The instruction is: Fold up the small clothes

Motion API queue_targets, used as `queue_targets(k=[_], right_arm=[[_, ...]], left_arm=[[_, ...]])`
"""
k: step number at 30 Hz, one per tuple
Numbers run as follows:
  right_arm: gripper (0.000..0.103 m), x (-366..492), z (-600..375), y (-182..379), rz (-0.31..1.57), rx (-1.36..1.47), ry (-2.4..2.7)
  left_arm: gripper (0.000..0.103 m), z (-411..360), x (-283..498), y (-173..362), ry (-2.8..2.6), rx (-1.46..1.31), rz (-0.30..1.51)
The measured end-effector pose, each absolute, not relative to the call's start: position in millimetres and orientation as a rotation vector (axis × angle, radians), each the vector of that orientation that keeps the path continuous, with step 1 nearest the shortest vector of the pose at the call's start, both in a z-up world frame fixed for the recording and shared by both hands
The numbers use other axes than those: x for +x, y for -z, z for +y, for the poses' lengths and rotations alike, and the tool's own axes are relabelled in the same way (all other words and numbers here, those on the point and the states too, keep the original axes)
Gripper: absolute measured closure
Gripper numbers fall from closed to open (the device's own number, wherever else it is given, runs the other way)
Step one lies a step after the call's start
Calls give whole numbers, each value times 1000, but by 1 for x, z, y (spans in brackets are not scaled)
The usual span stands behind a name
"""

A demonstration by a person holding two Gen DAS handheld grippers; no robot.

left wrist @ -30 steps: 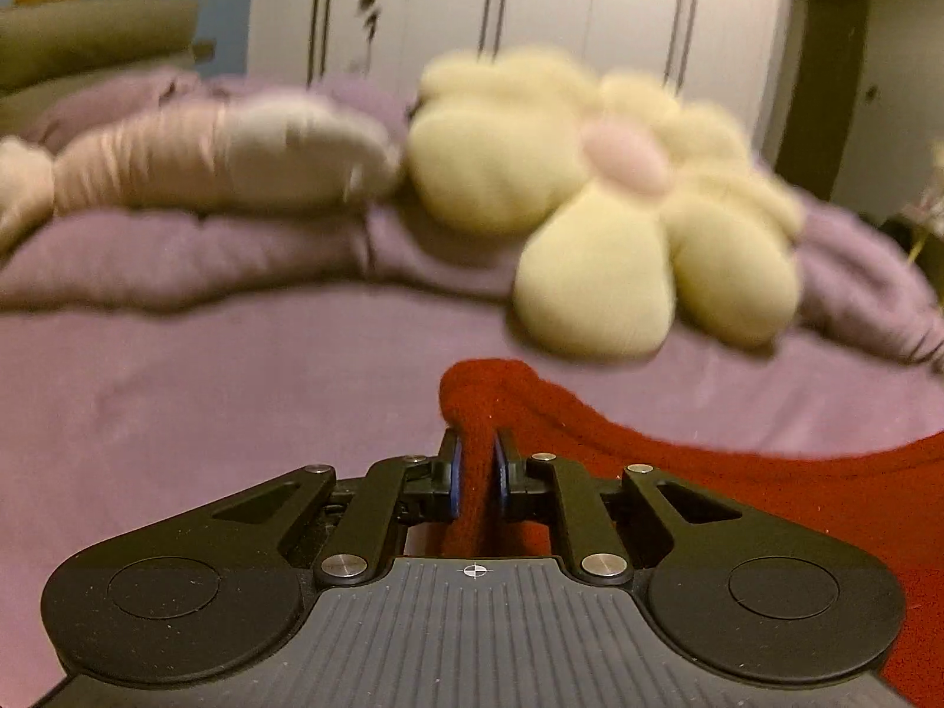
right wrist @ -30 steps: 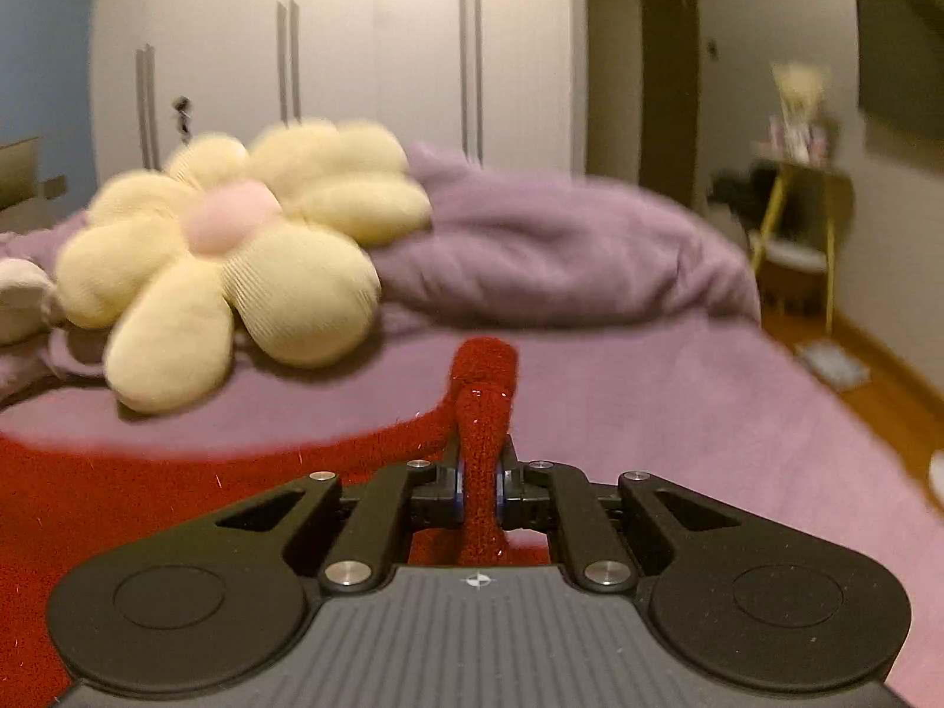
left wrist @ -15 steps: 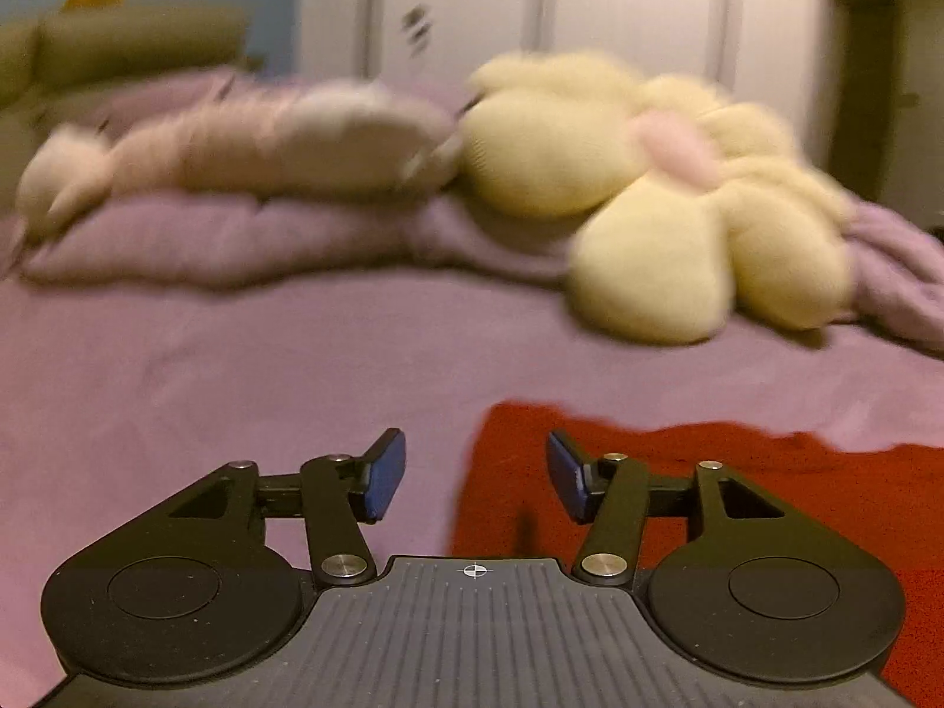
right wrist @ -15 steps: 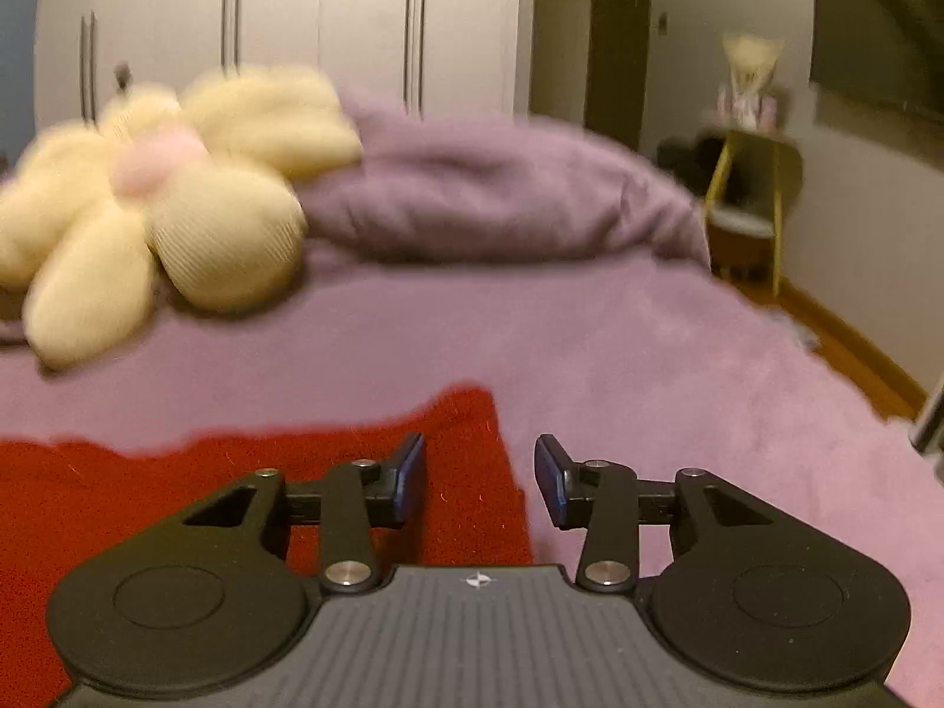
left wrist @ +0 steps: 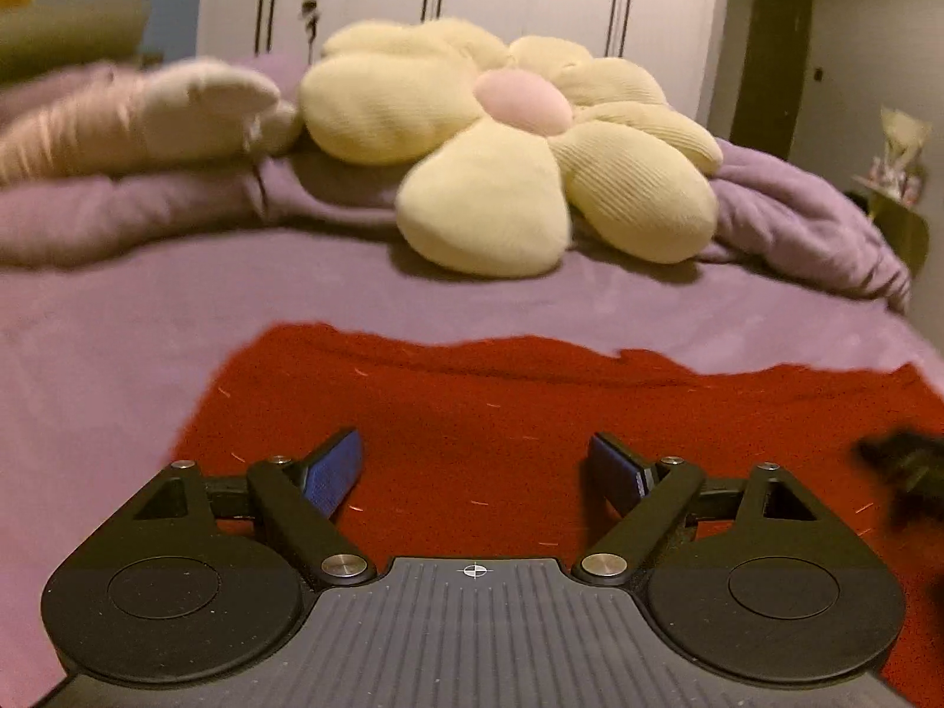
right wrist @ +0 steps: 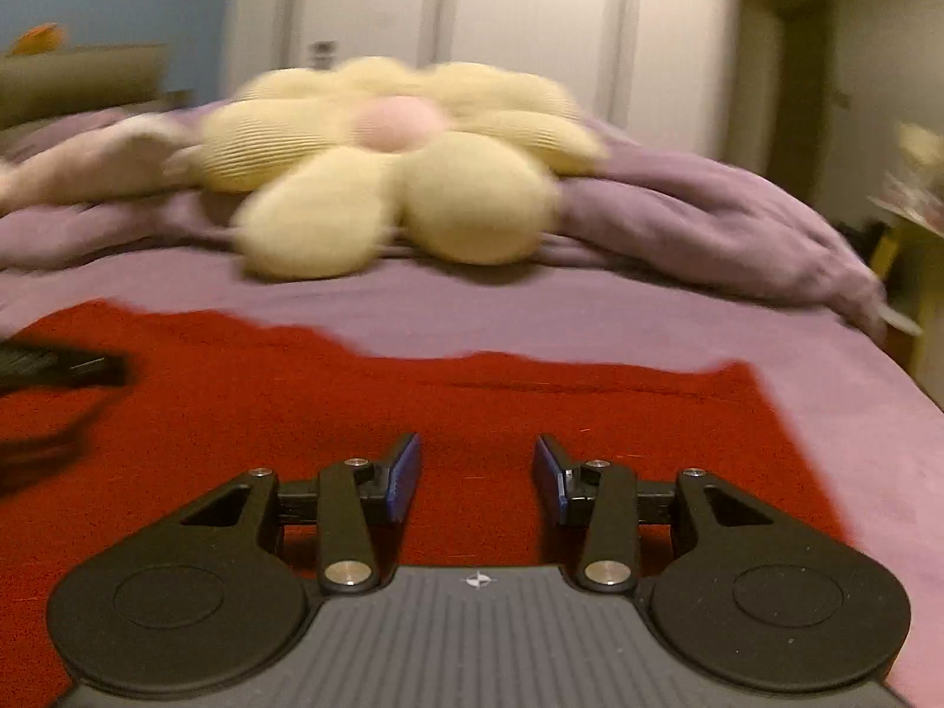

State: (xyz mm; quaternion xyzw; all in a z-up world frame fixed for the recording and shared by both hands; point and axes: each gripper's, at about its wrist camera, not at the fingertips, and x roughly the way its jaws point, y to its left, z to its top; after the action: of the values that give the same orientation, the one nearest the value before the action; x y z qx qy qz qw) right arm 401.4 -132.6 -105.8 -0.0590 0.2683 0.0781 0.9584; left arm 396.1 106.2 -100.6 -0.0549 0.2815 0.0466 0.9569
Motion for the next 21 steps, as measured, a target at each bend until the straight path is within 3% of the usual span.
queue_targets(k=[3,7,9,13,18,21], right_arm=[[62,415,-175,105,545,-53,-52],[30,427,-216,111,587,66,84],[25,435,-224,110,621,111,100],[25,422,-218,96,633,99,65],[27,330,-228,78,593,147,-50],[40,282,-236,83,603,106,-25]], left_arm=[[15,125,396,104,-164,-143,569],[15,155,396,108,-242,-257,591],[13,155,394,104,-262,-209,609],[9,166,372,93,-216,-198,674],[7,172,310,88,-66,-274,731],[7,171,277,89,-36,-282,745]])
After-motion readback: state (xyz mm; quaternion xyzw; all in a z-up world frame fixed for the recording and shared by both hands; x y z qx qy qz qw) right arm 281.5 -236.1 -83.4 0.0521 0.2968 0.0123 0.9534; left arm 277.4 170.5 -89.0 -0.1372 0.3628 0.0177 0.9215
